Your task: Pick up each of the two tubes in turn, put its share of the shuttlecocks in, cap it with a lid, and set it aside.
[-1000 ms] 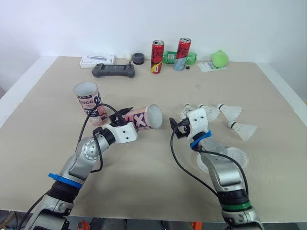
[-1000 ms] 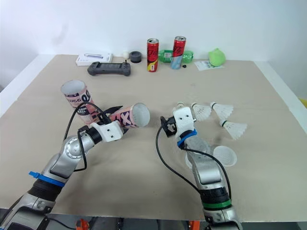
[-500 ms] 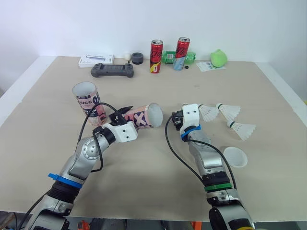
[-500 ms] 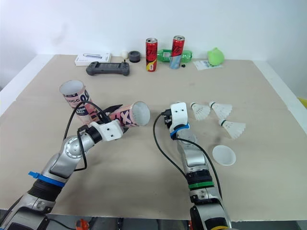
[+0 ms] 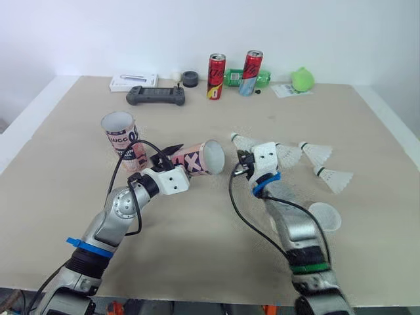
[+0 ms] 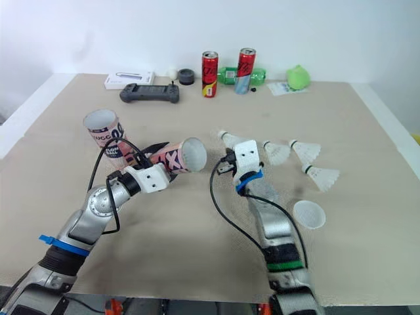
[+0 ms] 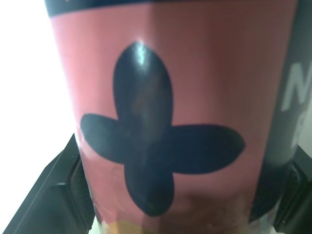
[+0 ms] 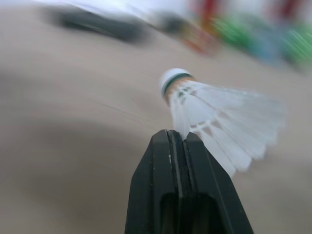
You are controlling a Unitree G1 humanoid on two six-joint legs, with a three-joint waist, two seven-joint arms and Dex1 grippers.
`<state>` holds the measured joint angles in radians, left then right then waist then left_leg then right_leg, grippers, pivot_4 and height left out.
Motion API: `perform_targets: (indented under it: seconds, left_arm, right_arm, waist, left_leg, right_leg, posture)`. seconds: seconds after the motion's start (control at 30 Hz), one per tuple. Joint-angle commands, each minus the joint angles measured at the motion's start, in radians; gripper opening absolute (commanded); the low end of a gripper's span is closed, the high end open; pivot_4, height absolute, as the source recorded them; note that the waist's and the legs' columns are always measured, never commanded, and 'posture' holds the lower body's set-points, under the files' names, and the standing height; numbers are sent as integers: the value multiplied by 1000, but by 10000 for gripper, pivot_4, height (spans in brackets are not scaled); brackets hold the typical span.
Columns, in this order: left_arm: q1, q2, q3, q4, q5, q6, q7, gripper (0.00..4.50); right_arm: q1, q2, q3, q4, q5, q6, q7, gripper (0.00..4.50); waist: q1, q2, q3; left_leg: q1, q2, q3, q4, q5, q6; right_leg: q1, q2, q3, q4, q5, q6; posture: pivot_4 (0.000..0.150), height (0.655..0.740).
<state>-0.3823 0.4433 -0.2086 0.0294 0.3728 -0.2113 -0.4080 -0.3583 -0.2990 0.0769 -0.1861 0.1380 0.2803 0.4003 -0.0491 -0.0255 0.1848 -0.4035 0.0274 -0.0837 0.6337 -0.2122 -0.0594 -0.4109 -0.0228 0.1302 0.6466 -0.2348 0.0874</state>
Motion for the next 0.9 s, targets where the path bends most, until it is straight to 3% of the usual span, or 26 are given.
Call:
perform_targets:
  seconds: [0.03, 0.17, 0.27, 0.47, 0.67, 0.9]
  left_arm:
    - [-5, -6, 10, -29, -18, -2, 6, 39647]
    - [-5, -7, 9, -24, -19, -1, 5, 39647]
    - [-4, -10, 10, -20, -23, 0, 7, 39647]
    - [-2, -20, 14, -20, -28, 8, 11, 39647]
    - [7, -11, 27, -24, -31, 15, 11, 39647]
    - [0, -12, 20, -17, -34, 12, 7, 39647]
  right_arm:
    - [12, -129, -43, -212, 105, -12, 184, 983]
    - [24, -285, -89, -311, 191, 37, 314, 983]
    - [13, -353, -54, -332, 166, 51, 360, 983]
    - [1, -353, 4, -348, 128, 55, 352, 983]
    - [13, -379, -116, -363, 186, 80, 344, 983]
    - [44, -395, -121, -419, 216, 114, 348, 983]
  waist:
    - [0, 0, 0]
    - [1, 0, 0]
    - [-2, 0, 0]
    - [0, 0, 0]
    - [2, 0, 0]
    - [2, 0, 0]
  left_leg:
    - [0, 0, 0, 0, 0, 0]
    - [1, 0, 0, 1, 0, 0]
    - [3, 1, 0, 1, 0, 0]
    - [3, 1, 0, 1, 0, 0]
    - [1, 0, 0, 1, 0, 0]
    - [2, 1, 0, 1, 0, 0]
  right_leg:
    - [0, 0, 0, 0, 0, 0]
    - [1, 0, -1, 0, 0, 0]
    - [1, 0, -1, 0, 1, 0]
    - [2, 1, -1, 0, 1, 1]
    - [1, 0, -1, 0, 1, 1]
    - [1, 0, -1, 0, 1, 1]
  posture:
    - [1500, 7400]
    - [1500, 7400]
    - [1500, 7400]
    - [1500, 7400]
    - [1500, 7400]
    - [1500, 7400]
